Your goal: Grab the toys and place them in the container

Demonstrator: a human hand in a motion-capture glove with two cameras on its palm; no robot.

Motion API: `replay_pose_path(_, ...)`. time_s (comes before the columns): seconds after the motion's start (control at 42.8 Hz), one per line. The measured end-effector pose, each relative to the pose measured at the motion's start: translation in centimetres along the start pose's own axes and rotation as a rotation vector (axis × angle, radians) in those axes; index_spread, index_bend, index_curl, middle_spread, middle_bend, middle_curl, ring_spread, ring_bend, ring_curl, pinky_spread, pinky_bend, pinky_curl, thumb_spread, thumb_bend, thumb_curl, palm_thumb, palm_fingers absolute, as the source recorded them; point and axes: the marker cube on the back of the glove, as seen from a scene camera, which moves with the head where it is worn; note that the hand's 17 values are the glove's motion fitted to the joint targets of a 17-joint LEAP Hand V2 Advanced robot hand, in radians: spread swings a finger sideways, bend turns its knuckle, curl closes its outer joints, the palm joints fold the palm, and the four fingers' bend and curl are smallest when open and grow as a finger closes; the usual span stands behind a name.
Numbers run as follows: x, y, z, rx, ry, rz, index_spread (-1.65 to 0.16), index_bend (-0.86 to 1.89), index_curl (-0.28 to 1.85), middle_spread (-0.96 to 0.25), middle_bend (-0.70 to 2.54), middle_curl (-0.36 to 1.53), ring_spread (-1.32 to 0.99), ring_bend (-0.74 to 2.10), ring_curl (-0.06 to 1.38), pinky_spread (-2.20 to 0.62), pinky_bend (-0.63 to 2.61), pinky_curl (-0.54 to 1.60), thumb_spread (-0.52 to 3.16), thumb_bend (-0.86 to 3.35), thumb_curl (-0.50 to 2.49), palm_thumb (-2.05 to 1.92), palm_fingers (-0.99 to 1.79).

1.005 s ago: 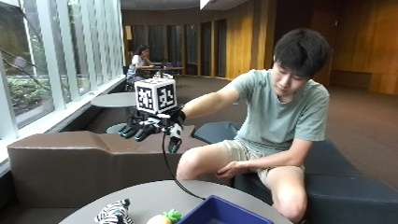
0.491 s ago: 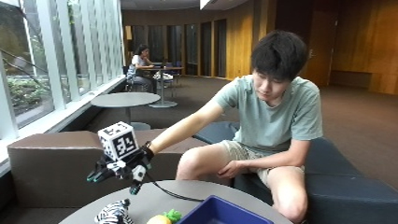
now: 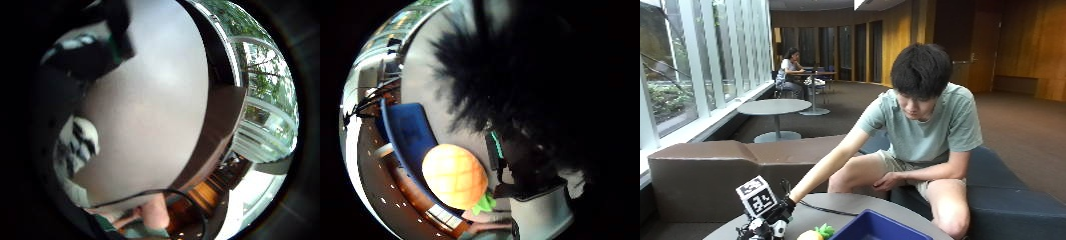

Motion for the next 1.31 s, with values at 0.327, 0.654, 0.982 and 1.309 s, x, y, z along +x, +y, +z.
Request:
replay_pose_path(0.327, 0.0, 2.0, -3.3, 0.133, 0.050, -0.006, -0.24, 0.08, -0.01, -0.13, 0.62, 0.36, -0.28, 1.21, 0.62, -0.29, 1.26, 0.39, 1.27, 0.14, 0.48, 0.42, 0.91)
replay_pose_path(0.654, -3.4, 9.9, -17.4, 0.237, 0.093, -0.076, -0.27, 0.16, -0.01, -0.17, 0.83, 0.50, -0.33, 1.27, 0.65, -0.33, 1.19, 0.43, 0.96, 0.10, 0.63, 0.54, 1.02)
replay_pose_path(0.982, -10.8, 17.2, -27.9, 0.350, 0.051, -0.156, -0.29, 0.16, -0.01, -0.18, 0.82, 0.55, -0.35, 1.28, 0.63, -0.35, 1.17, 0.45, 0.85, 0.05, 0.72, 0.56, 1.02)
replay_pose_path(1.309, -20.8, 20.5, -27.7, 0.370, 0.021, -0.301, -0.30, 0.16, -0.02, -0.18, 0.79, 0.59, -0.35, 1.29, 0.61, -0.35, 1.15, 0.46, 0.81, 0.01, 0.79, 0.56, 1.03)
